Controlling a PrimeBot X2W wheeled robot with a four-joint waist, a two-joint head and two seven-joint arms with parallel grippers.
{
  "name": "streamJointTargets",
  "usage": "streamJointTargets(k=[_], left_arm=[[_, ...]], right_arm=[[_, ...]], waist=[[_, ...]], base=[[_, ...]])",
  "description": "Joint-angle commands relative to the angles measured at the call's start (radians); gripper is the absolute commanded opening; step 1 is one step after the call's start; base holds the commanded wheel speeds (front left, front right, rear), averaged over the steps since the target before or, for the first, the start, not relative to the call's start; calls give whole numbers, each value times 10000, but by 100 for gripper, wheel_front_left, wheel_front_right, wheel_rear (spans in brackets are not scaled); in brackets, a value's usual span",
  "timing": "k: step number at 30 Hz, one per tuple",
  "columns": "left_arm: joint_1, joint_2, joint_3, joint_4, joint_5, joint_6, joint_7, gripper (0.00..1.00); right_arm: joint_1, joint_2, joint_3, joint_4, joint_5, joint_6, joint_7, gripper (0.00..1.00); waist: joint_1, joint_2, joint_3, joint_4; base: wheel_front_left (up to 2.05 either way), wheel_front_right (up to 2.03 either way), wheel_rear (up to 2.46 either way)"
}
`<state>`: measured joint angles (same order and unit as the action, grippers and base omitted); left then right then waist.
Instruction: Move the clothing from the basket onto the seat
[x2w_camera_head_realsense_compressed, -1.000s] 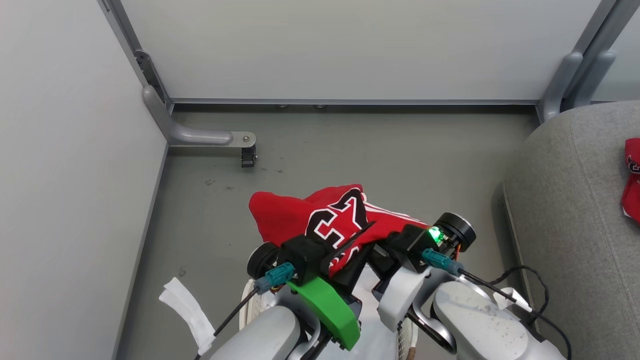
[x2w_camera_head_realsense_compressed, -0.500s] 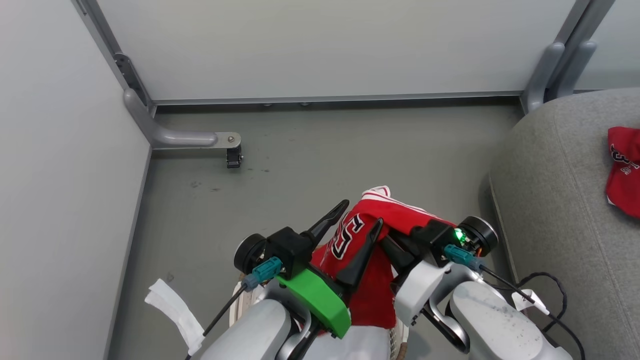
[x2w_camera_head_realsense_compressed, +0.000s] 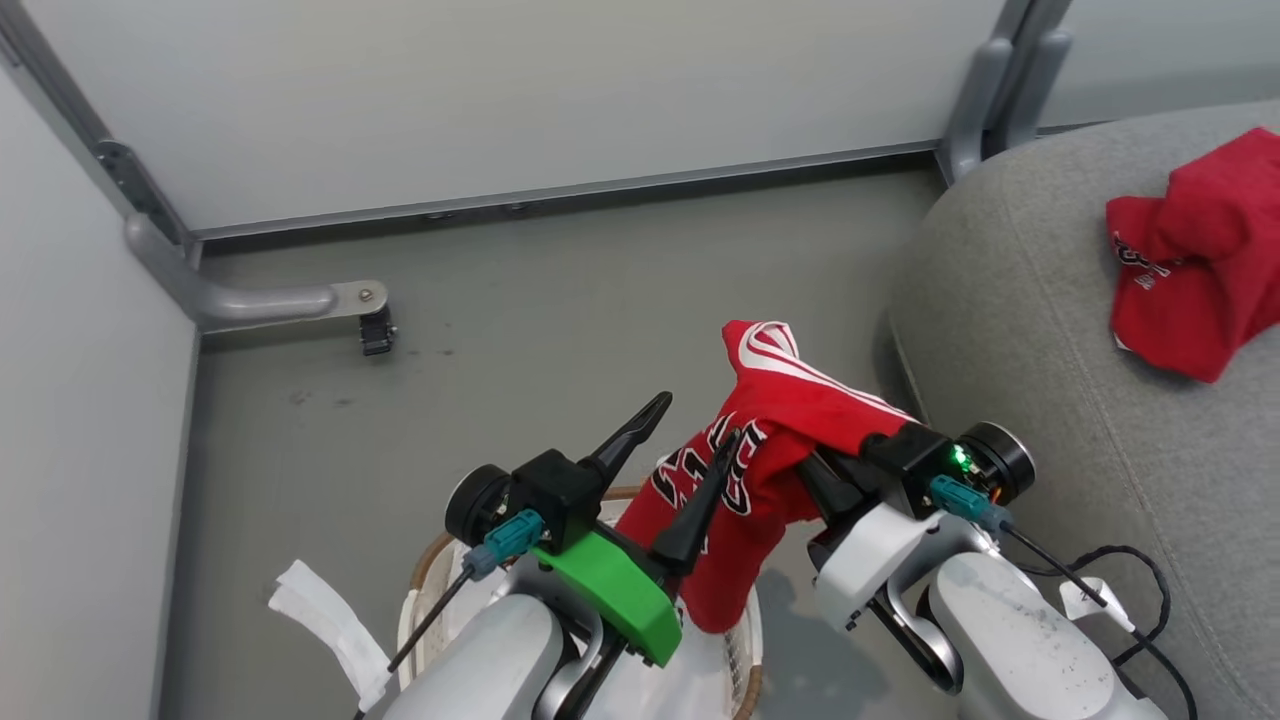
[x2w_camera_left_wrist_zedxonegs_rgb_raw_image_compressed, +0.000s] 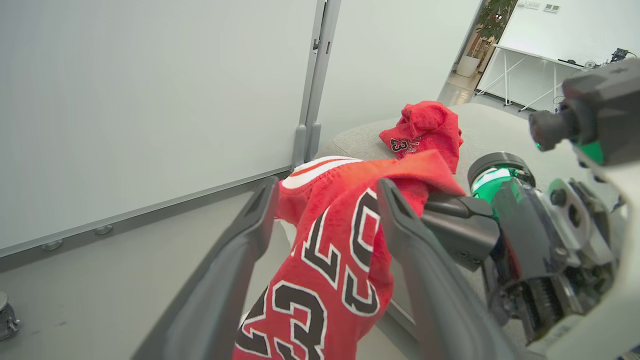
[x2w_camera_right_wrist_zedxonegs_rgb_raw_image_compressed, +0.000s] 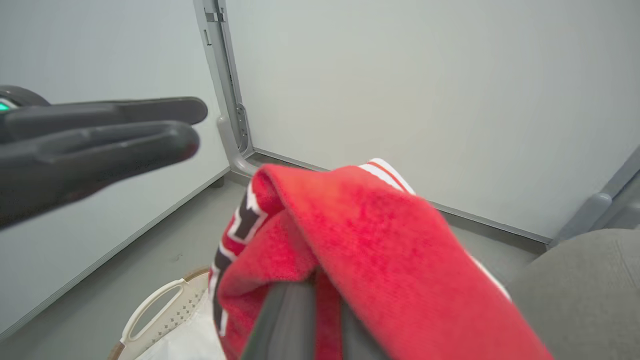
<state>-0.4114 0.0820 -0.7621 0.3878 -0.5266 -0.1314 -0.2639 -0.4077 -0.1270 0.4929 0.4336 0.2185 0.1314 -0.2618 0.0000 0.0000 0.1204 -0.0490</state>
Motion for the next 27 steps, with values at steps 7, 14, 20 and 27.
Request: streamJointTargets(k=[7,14,20,27], left_arm=[[175,148,369,134,189,15,-3,100],[215,242,552,176,275,15,-5,100],[250,331,604,201,400,15,-3,100],[364,465,622,262,459,15,-5,100]], right_arm=[[317,3,-415,-354,-72,-14,-49,0],[492,109,-763,-724,-109,-14,-49,0],[625,265,-901,-971,-142,-14,-49,0],[697,334,-1146,-1239,-163,-14,-49,0]], waist=[[0,0,147,-1802],[0,0,320,-3068],[0,0,414,-4032],[0,0,548,-4791]], base=[[0,0,0],[0,0,0],[0,0,0],[0,0,0]])
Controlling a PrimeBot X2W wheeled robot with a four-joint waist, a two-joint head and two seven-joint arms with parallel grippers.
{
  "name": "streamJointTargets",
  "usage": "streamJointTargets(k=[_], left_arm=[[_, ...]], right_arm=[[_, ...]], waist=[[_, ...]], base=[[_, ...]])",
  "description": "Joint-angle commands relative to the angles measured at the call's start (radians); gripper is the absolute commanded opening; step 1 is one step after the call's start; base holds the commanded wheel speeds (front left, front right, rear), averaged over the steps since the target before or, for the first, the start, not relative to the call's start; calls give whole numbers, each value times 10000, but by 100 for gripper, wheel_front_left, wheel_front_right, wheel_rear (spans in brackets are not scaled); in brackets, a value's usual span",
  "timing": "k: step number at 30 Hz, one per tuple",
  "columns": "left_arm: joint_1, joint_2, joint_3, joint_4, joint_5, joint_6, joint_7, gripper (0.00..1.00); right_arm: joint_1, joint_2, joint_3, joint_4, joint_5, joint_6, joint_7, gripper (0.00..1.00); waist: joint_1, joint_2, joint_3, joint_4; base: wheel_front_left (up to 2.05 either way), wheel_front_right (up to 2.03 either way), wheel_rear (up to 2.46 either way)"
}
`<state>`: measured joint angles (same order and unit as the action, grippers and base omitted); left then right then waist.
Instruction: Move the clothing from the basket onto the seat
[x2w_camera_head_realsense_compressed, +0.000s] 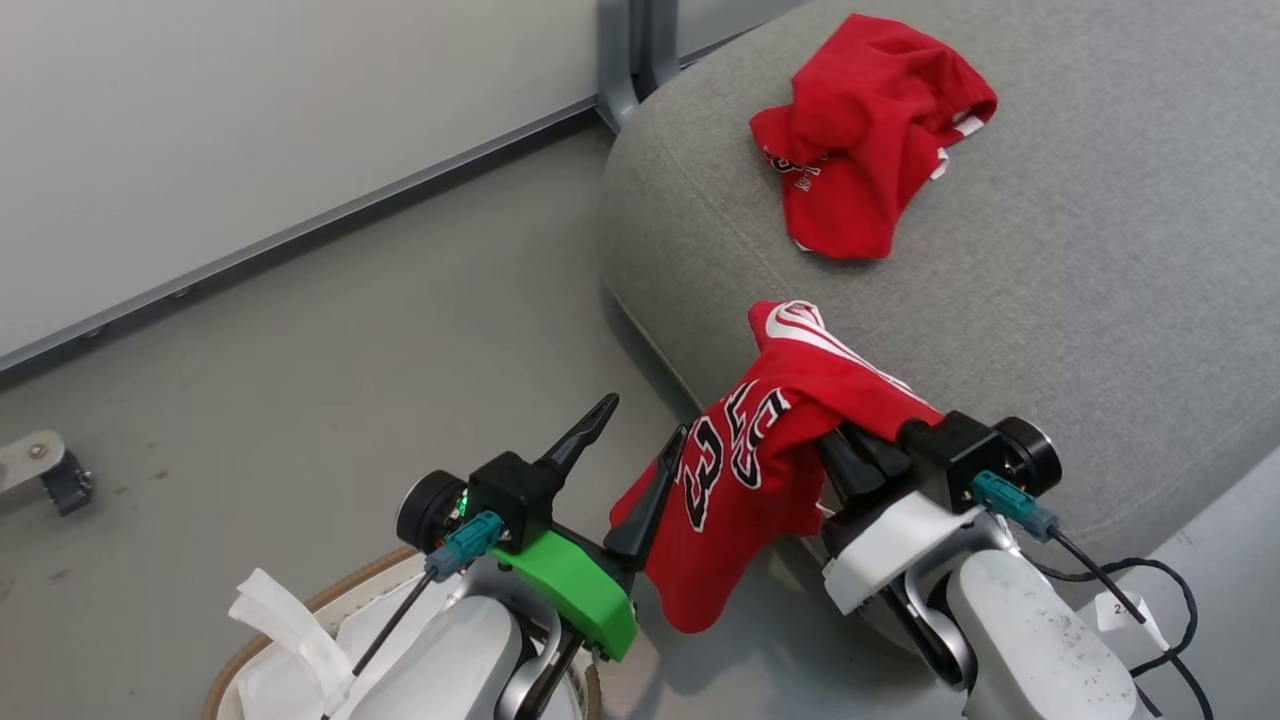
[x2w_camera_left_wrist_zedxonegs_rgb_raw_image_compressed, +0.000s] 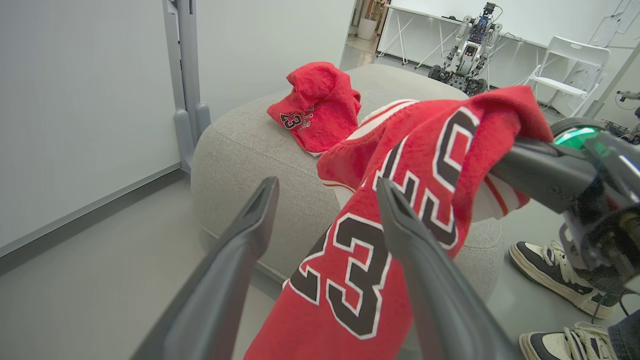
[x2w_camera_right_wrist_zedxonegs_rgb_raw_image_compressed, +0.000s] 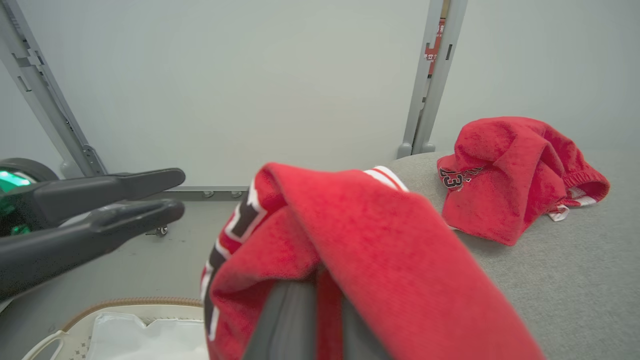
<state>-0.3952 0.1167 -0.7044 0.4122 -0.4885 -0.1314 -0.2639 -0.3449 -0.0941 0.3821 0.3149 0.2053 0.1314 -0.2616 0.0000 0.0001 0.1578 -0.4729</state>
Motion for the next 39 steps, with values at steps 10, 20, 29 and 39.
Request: streamJointTargets(k=[10,20,29,39], left_arm=[[-158,191,-279,61,-28,15,-3,100],[-74,420,-362,119,-139,15,-5,100],[-236,515,-491,130,-177,15,-3,100],[-614,908,-762,93,-230,15,-5,100]], right_arm=[[-50,9,-914,-722,-337,-14,-51,0],[-2143,-919,-1938,-1326,-723,-14,-51,0],[-4808,-2630,-2706,-776,-1358,-14,-51,0],[-6809,-3807,-3693,1018,-1819,-14,162,0]], waist=[[0,-1,584,-680],[0,-1,926,-706],[0,-1,1232,-315],[0,-1,2207,386]], base=[[0,0,0],[0,0,0],[0,0,0],[0,0,0]])
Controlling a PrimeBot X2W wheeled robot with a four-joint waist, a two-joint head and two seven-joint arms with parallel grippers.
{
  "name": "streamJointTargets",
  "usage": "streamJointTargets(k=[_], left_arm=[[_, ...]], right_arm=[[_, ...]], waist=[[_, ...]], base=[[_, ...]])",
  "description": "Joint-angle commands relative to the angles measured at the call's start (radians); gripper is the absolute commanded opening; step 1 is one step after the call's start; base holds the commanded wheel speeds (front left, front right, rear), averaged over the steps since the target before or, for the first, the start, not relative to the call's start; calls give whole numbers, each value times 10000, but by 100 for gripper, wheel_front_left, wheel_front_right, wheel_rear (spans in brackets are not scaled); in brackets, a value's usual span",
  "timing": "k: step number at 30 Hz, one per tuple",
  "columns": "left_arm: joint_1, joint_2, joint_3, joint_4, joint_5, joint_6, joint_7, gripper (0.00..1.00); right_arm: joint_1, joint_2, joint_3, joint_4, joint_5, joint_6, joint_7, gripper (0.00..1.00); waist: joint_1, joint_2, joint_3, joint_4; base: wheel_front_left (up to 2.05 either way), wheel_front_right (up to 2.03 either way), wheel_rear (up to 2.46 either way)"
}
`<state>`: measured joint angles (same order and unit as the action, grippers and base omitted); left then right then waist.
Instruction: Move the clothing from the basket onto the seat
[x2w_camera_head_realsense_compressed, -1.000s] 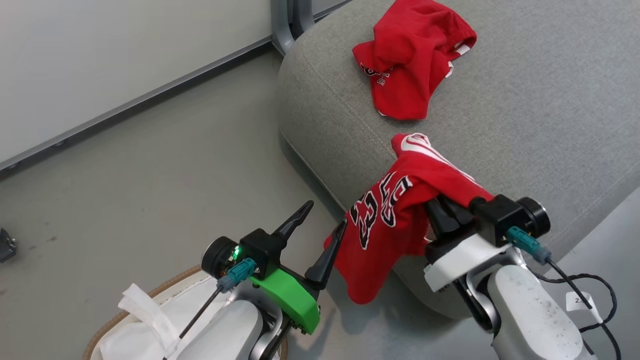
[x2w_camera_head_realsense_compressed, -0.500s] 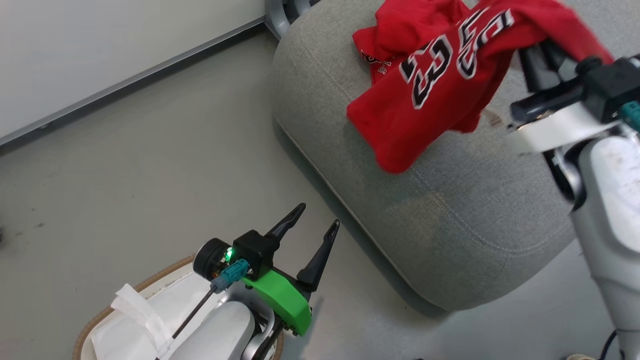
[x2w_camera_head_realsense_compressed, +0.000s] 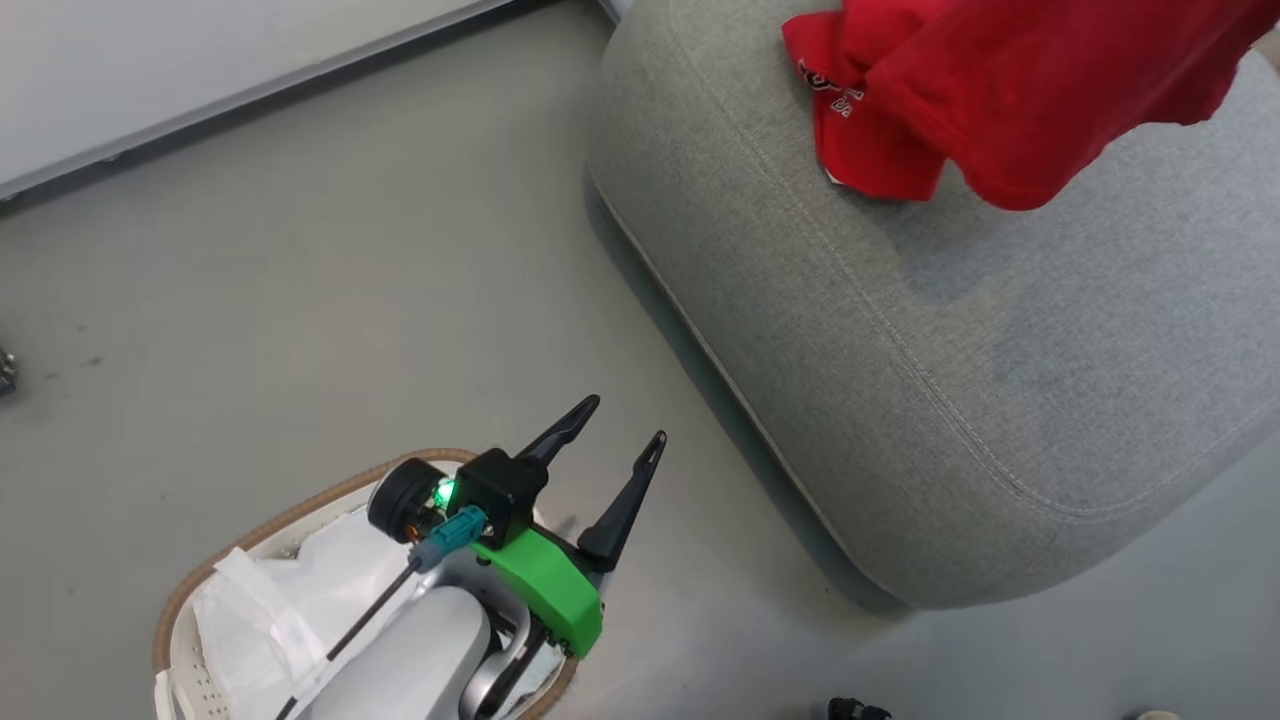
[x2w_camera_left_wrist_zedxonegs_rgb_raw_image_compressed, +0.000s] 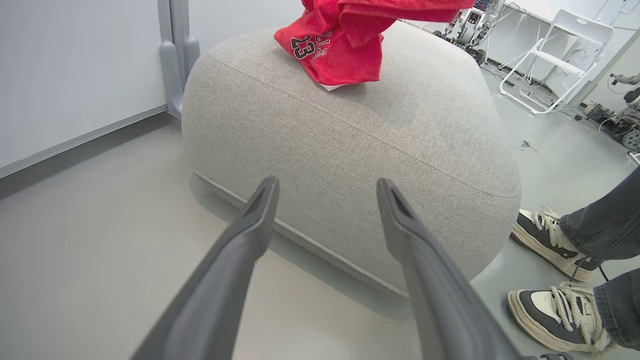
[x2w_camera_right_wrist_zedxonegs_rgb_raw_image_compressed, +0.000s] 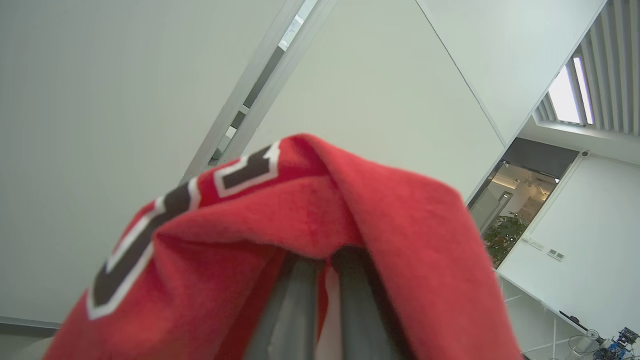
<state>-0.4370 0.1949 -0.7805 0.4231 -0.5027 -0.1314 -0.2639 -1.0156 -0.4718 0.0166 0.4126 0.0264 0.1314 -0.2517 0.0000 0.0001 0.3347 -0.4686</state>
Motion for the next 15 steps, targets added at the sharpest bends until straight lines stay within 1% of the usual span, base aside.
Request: streamJointTargets(k=[1,4,8,11,15], left_arm=[[-250,188,-24,-18,-86,15,-3,100],[-451,386,-161,-97,-92,15,-3,100],[-610,691,-403,-164,-121,15,-3,100],[-803,932,-474,-218,-115,15,-5,100],[-1013,1102,-551,-335,-97,15,-3,100]], right_arm=[[-235,-59,-155,216,-56,-14,92,0],[-660,-272,-493,667,-352,-15,285,0],[-983,-275,-1021,1217,-688,-15,595,0],[-1073,-142,-1479,1595,-930,-15,817,0],[-1059,181,-2161,2085,-1118,-15,1051,0]], waist=[[0,-1,558,409],[0,-1,1023,702],[0,-1,1586,1015],[0,-1,2100,1213],[0,-1,2717,1459]], base=[[0,0,0],[0,0,0],[0,0,0],[0,0,0],[0,0,0]])
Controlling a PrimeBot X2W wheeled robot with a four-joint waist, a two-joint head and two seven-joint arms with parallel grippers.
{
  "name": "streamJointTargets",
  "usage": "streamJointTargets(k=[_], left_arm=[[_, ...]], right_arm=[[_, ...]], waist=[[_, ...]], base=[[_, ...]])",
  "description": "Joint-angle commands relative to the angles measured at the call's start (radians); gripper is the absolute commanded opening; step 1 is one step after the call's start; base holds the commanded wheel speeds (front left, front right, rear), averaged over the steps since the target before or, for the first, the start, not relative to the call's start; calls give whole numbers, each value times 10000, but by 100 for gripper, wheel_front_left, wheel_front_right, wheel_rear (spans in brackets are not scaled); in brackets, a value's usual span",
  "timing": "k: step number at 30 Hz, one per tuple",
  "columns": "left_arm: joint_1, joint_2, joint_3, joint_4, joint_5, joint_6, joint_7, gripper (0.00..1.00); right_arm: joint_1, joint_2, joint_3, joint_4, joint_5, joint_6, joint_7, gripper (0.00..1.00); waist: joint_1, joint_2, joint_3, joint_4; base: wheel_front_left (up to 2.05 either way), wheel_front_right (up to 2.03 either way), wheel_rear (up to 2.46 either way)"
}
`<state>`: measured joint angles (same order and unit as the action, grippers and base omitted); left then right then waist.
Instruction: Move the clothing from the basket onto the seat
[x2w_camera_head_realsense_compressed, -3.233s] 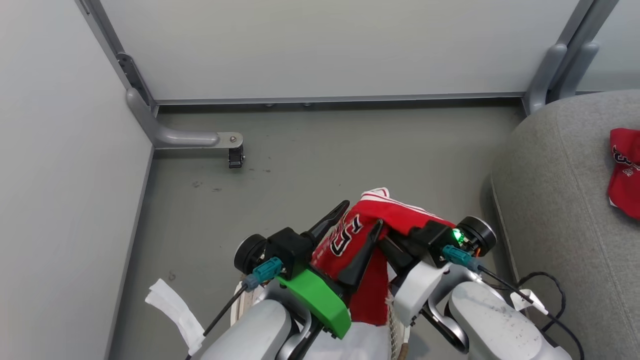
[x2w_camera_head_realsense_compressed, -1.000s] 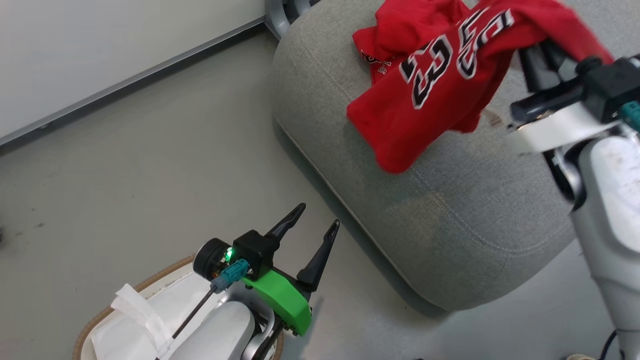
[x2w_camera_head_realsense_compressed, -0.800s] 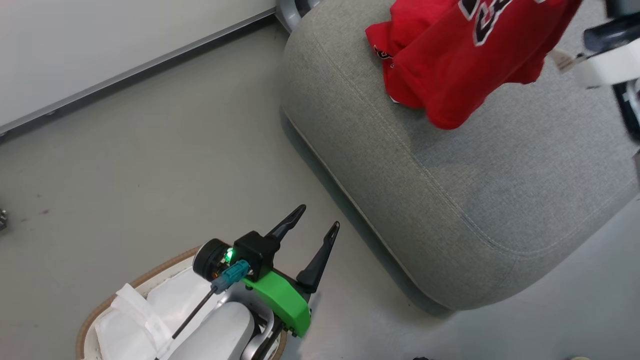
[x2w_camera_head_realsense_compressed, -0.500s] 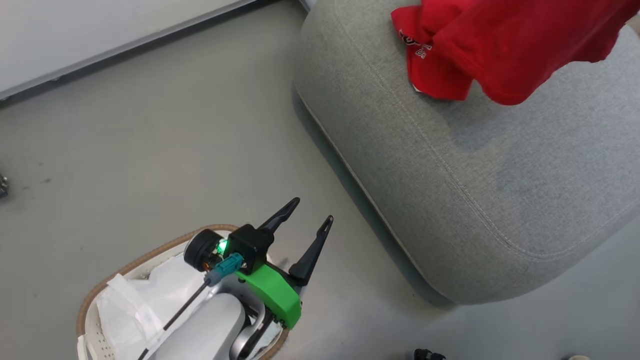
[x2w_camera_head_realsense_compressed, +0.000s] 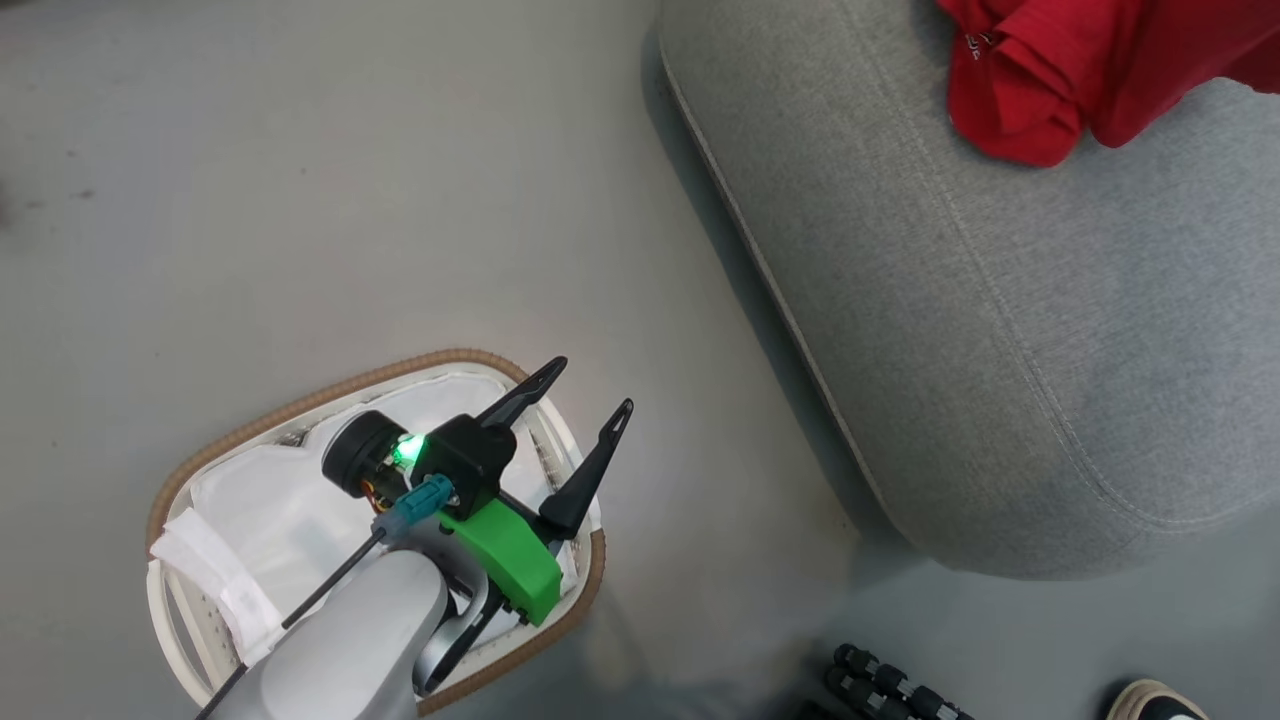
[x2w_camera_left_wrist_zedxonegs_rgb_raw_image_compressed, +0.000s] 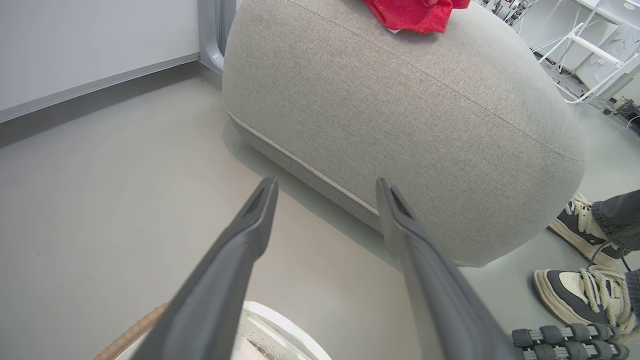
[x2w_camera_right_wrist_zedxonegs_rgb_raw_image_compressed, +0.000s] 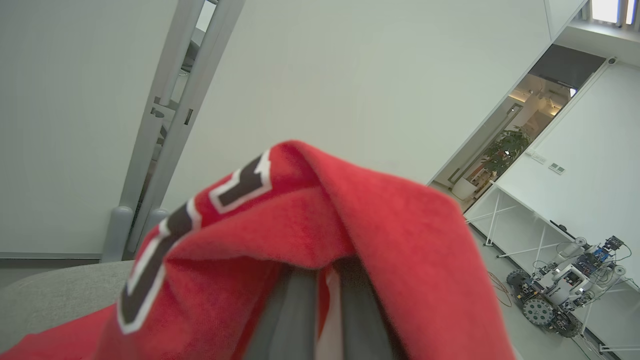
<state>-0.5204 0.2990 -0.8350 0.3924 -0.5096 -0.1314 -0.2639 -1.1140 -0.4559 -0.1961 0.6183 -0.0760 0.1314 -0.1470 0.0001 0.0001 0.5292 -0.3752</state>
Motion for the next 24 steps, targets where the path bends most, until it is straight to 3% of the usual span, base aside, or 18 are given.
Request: streamJointTargets(k=[1,8,16,18,19,20,24], left_arm=[[-238,101,-48,-52,-10,15,-5,100],[-600,257,-299,-170,29,15,-5,100],[-698,273,-136,-135,-122,15,-5,100],[-667,296,-100,-107,-124,15,-3,100],[-656,301,-72,-94,-115,15,-3,100],[-647,301,-32,-80,-112,15,-3,100],[-549,207,70,-9,6,15,-4,100]], right_arm=[[-59,133,-182,108,-154,-15,21,0],[328,909,-977,699,-742,-15,178,0],[706,1366,-1651,1143,-1243,-15,-101,0],[821,1524,-1799,1240,-1337,-15,-184,47],[878,1575,-1845,1281,-1390,-15,-227,86],[927,1641,-1906,1341,-1425,-15,-264,100],[1134,1821,-2037,1443,-1529,-15,-512,100]], waist=[[-1,-1,894,576],[-1,-1,1602,913],[-1,-1,1705,1091],[-1,-1,1644,1075],[-1,-1,1607,1067],[-1,-1,1551,1055],[-1,-1,1246,1017]], base=[[0,0,0],[0,0,0],[0,0,0],[0,0,0],[0,0,0],[0,0,0],[0,0,0]])
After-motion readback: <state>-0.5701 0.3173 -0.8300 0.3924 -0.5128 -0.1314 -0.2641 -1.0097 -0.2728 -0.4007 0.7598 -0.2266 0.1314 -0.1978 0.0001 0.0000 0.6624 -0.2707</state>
